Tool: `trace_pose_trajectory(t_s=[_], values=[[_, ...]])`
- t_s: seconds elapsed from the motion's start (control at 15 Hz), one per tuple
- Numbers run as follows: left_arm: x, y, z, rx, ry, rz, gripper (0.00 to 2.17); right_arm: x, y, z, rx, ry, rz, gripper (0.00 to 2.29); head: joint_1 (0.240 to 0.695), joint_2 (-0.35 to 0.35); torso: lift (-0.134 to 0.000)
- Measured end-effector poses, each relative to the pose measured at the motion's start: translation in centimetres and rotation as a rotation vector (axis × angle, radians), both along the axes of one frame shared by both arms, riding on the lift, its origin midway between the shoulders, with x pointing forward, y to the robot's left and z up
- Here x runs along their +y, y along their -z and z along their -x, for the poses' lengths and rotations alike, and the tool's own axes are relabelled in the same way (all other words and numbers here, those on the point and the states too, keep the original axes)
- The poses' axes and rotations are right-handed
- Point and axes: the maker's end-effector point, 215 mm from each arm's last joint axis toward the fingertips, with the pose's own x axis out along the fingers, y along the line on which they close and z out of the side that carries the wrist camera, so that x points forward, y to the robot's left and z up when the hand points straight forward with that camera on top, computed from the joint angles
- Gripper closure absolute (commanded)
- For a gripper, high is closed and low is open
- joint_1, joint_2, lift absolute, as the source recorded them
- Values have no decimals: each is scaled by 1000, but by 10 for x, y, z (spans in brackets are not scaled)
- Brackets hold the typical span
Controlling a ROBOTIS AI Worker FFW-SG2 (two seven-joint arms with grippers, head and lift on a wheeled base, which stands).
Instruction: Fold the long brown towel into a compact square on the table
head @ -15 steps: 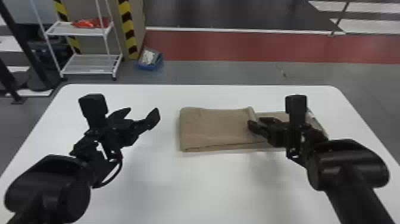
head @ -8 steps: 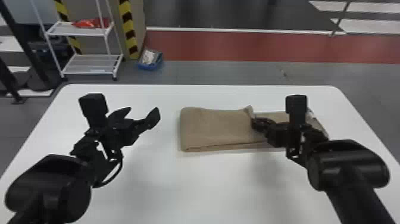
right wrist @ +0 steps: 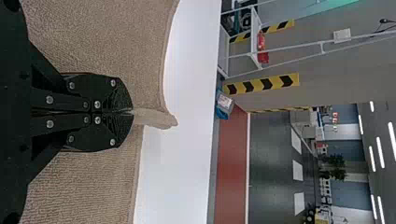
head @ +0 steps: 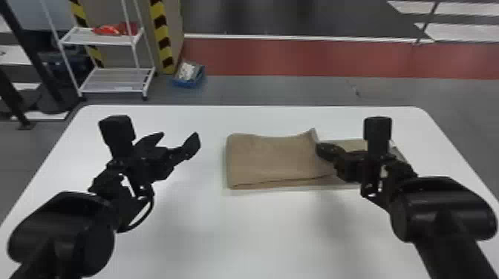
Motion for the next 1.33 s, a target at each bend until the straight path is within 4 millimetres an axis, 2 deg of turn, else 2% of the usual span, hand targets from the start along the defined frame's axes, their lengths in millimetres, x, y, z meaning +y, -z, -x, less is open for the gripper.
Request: trace_pose_trajectory(t_s=[0.13, 0.2, 0.33, 0.47, 0.6, 0.73, 0.87, 0.93, 1.07, 1.2, 1.33], values=[[0, -1, 1, -3, 1, 0, 93, -9, -22, 2, -39, 20, -33, 1177, 695, -38, -124], [0, -1, 1, -2, 0, -1, 93, -20, -34, 5, -58, 38, -51, 1177, 695, -45, -124], [1, 0, 3, -1, -2, -4, 93, -55, -46, 11, -75, 89, -75, 1177, 695, -79, -124], [0, 1, 4, -1, 0, -5, 93, -76, -39, 16, -56, 118, -67, 1177, 695, -100, -124], [-2, 1, 5, 0, 3, -5, 93, -71, -21, 19, -17, 105, -41, 1177, 695, -103, -124], [-4, 0, 5, 0, 3, -6, 93, -64, -21, 24, -17, 96, -50, 1177, 695, -95, -124], [-4, -2, 7, -2, 5, -8, 93, -75, -47, 27, -56, 110, -77, 1177, 695, -102, -124], [-5, -3, 7, -4, 5, -10, 93, -87, -61, 30, -77, 127, -90, 1177, 695, -110, -124], [-5, -3, 9, -4, 7, -11, 93, -127, -82, 40, -112, 182, -115, 1177, 695, -139, -124], [-6, -2, 10, -1, 8, -11, 93, -155, -75, 43, -97, 220, -114, 1177, 695, -181, -124], [-6, 0, 11, 4, 9, -13, 93, -160, -56, 39, -69, 218, -86, 1177, 695, -189, -124]])
